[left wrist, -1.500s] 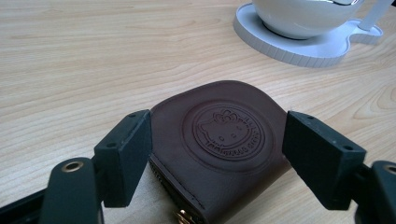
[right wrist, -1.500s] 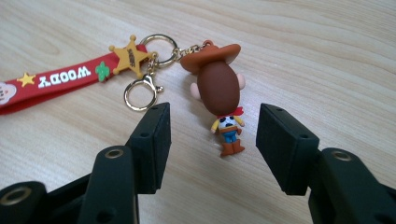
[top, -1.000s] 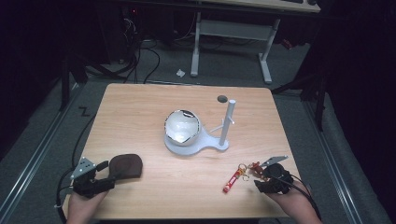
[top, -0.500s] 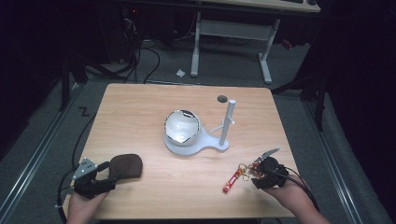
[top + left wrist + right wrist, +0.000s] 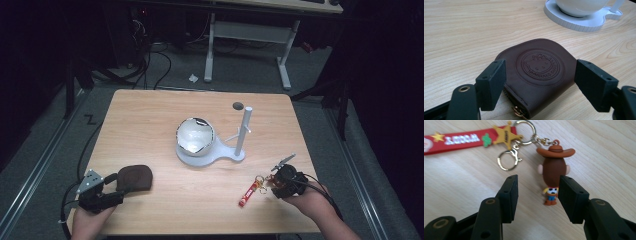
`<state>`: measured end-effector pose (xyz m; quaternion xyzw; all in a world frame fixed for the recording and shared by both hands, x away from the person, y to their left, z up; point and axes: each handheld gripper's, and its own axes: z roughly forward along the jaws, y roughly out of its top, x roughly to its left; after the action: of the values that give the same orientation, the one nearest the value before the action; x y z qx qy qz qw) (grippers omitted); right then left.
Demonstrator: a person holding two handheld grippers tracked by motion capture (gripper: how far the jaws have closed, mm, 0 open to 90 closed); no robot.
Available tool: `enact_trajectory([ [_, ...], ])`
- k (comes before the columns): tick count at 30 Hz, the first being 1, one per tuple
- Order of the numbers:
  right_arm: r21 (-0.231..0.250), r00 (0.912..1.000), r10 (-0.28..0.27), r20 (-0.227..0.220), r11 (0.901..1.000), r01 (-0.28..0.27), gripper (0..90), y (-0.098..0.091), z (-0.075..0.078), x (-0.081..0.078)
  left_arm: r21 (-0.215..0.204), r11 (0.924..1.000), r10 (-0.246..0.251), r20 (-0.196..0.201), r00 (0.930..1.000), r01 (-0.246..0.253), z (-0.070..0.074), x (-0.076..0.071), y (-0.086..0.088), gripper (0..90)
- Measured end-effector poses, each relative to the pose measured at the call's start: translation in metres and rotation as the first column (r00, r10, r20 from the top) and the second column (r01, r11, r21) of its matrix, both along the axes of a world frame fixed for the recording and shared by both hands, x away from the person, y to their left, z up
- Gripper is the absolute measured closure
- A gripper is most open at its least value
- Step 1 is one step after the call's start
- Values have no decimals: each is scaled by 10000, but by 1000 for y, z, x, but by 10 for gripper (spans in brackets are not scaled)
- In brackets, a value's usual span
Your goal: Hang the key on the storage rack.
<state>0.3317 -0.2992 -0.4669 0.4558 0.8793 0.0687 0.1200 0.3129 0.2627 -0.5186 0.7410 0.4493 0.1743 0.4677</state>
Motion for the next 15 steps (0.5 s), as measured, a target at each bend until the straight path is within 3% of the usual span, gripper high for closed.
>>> enact_trajectory([
  [15,-185,9995,-256,-161,9995,253,524,0,-10,18,-96,10000,-3,-30,10000,3,-1,1,3,257],
])
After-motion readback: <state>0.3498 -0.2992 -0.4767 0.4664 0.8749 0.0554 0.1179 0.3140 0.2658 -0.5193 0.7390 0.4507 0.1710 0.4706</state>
